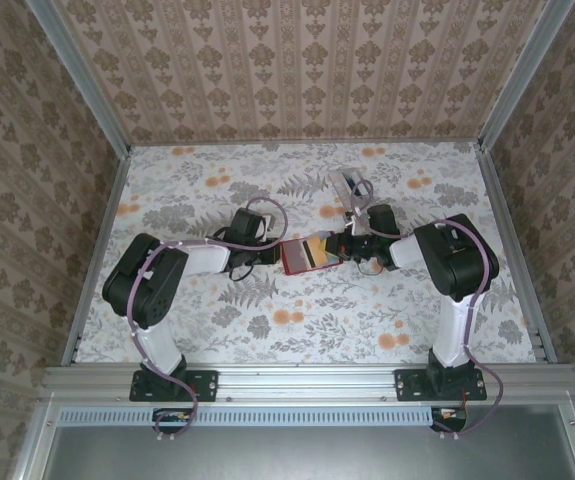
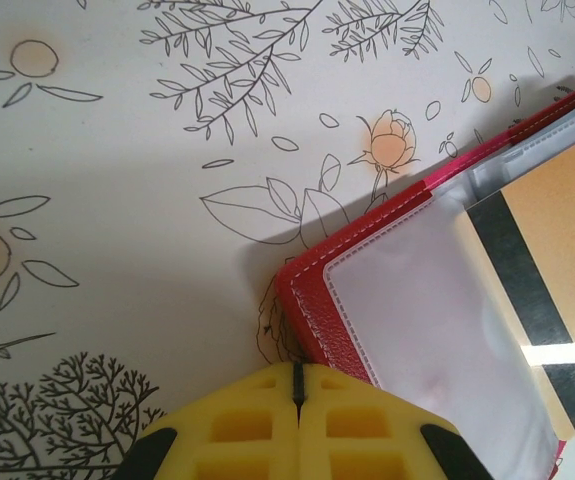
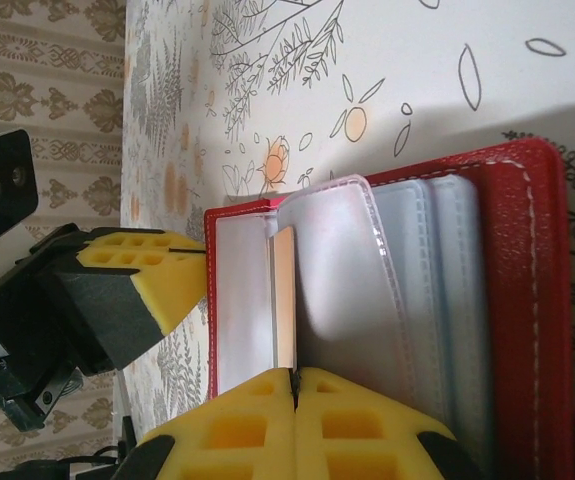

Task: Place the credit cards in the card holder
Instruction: Insert the credit card into the card slot.

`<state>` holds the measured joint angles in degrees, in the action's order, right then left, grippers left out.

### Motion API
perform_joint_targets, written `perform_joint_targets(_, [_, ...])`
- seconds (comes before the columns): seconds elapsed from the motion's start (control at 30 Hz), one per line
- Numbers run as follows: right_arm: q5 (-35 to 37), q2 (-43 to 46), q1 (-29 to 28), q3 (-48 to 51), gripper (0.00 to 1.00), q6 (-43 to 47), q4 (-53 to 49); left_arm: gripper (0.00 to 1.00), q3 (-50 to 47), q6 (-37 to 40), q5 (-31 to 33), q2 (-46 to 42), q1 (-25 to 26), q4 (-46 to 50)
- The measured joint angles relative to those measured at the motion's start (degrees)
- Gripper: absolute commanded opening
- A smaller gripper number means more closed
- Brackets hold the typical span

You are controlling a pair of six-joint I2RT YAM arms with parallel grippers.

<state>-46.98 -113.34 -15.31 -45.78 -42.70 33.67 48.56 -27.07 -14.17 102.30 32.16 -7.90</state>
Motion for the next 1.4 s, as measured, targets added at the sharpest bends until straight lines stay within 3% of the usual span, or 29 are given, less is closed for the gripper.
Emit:
perform_joint_targets(0.77, [0.37,-1.01,-1.95,2.45,0.00,-7.54,8.26,0.03,0.39,-0.37,-0.02,0.13,-0.02,0.63])
perform_joint_targets(1.4, [9.77,-1.01,-6.67,5.84,0.00,-15.47,17.11,0.00,0.68,-1.49,-1.25,0.59,-0.44,0.61])
